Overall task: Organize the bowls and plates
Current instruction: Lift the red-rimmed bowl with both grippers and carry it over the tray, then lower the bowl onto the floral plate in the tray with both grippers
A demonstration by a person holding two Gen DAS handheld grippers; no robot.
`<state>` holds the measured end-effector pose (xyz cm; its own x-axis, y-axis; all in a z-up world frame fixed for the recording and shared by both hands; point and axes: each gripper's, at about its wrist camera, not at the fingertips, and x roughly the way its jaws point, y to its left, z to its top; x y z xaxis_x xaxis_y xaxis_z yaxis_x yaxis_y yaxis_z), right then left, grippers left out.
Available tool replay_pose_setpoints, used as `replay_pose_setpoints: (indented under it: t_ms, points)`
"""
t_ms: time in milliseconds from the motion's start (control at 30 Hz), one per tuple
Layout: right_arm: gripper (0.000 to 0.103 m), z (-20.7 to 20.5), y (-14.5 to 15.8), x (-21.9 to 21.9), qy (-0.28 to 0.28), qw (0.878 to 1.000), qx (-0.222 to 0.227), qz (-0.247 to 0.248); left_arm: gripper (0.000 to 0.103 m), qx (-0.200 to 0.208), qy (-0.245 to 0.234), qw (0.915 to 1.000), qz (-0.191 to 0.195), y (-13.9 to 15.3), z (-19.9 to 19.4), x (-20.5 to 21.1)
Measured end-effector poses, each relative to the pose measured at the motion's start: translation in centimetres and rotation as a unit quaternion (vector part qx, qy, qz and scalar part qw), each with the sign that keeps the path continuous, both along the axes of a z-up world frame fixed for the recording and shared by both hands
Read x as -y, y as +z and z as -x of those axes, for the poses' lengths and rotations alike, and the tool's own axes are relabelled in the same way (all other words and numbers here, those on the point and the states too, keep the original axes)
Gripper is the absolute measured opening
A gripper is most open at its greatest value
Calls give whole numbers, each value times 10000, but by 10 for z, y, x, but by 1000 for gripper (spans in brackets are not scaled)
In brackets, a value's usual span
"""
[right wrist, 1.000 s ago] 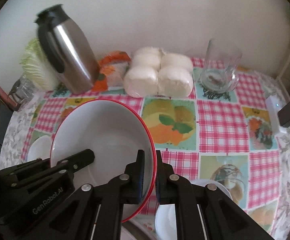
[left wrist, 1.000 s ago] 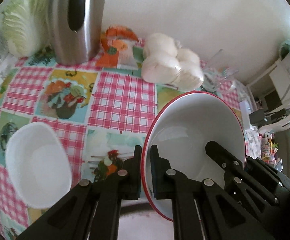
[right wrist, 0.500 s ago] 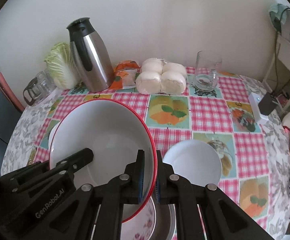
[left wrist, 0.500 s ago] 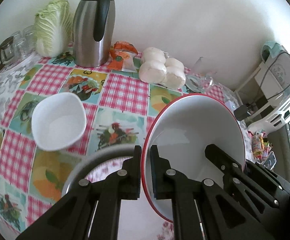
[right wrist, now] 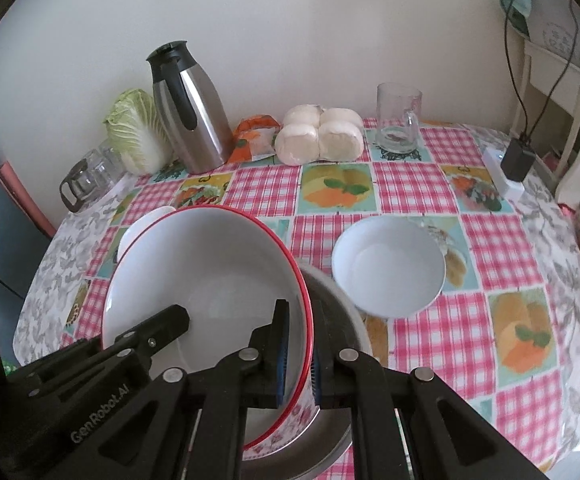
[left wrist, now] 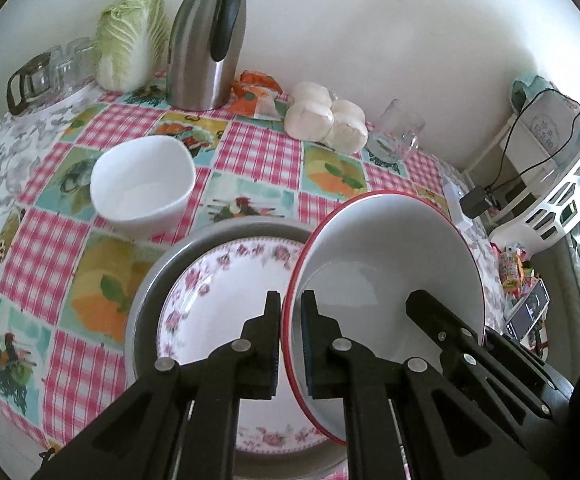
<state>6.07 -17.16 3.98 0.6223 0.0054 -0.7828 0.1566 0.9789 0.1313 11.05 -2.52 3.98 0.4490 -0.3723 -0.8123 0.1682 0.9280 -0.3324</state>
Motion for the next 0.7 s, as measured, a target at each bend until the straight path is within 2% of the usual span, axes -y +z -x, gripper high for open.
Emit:
replay_pose_setpoints:
  t_ms: [400,700]
  points:
    - [10,8,-8,-24,98,9998,176,29,8,30,46,10000,62,-6,7,-25]
    - [10,2,-27,-28,190,9997,-2,-154,10,-119,71,9999,60,-20,3,-35]
